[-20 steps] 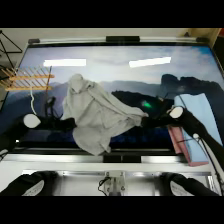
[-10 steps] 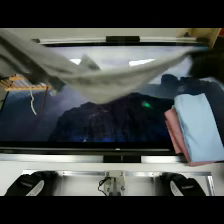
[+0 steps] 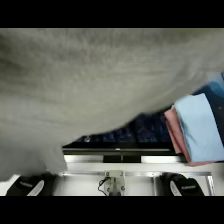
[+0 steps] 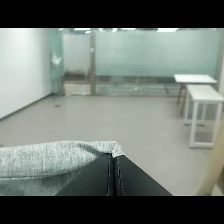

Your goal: Fold the shirts.

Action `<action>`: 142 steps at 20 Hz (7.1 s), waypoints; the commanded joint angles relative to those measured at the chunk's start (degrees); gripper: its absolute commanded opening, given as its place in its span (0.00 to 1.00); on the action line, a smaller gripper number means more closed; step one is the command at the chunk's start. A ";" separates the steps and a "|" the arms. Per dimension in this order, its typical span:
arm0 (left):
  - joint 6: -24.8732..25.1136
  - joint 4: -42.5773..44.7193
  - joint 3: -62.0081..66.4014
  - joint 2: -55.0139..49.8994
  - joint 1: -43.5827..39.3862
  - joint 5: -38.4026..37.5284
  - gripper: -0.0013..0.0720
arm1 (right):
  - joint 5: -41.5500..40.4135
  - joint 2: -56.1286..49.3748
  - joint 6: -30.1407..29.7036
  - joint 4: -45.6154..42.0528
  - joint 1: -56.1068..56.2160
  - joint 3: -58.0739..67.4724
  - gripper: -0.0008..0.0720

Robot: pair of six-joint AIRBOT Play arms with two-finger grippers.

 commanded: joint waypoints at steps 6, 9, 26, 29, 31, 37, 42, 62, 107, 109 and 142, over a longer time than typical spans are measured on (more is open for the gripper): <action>0.92 5.99 -3.32 -1.64 0.02 -15.87 0.07 | 10.40 -2.36 4.37 -12.00 -0.02 0.52 0.09; 0.92 7.76 -13.31 -1.90 0.02 -18.08 0.07 | 19.02 -9.14 4.13 -14.16 0.00 -0.59 0.09; -15.15 -3.80 -29.29 -51.36 6.93 6.95 0.07 | 0.28 -64.92 24.20 -2.45 -0.22 -3.02 0.09; -15.15 -7.98 -29.24 -55.21 5.29 -0.02 0.22 | 5.73 -67.45 21.68 3.93 -0.26 -3.02 0.16; -12.92 -8.85 -28.20 -54.77 5.88 -6.73 0.97 | 7.02 -65.77 18.29 6.51 -0.70 -2.99 0.67; 7.02 -8.87 -21.92 -52.87 19.39 -42.51 0.83 | 34.84 -58.42 5.18 -1.84 -10.80 -3.08 0.69; 8.28 -16.04 -51.54 -41.27 24.46 -28.85 0.83 | 44.85 -55.08 -1.95 11.65 -18.27 -8.87 0.69; 7.63 -24.11 -61.02 -41.59 22.45 -7.50 0.07 | 31.78 -57.48 -3.02 15.65 -10.91 -24.52 0.94; 10.29 -16.72 -17.79 -4.59 20.26 -23.56 0.07 | 48.33 -25.16 -5.77 -3.26 -9.25 14.95 0.09; 12.44 -16.74 -26.58 -9.14 20.24 -21.99 0.07 | 43.65 -31.28 -5.75 -1.11 -9.25 5.49 0.09; 15.78 -19.34 -29.51 -59.82 16.00 -19.19 0.07 | 31.36 -69.20 -0.13 9.57 -6.45 -5.64 0.09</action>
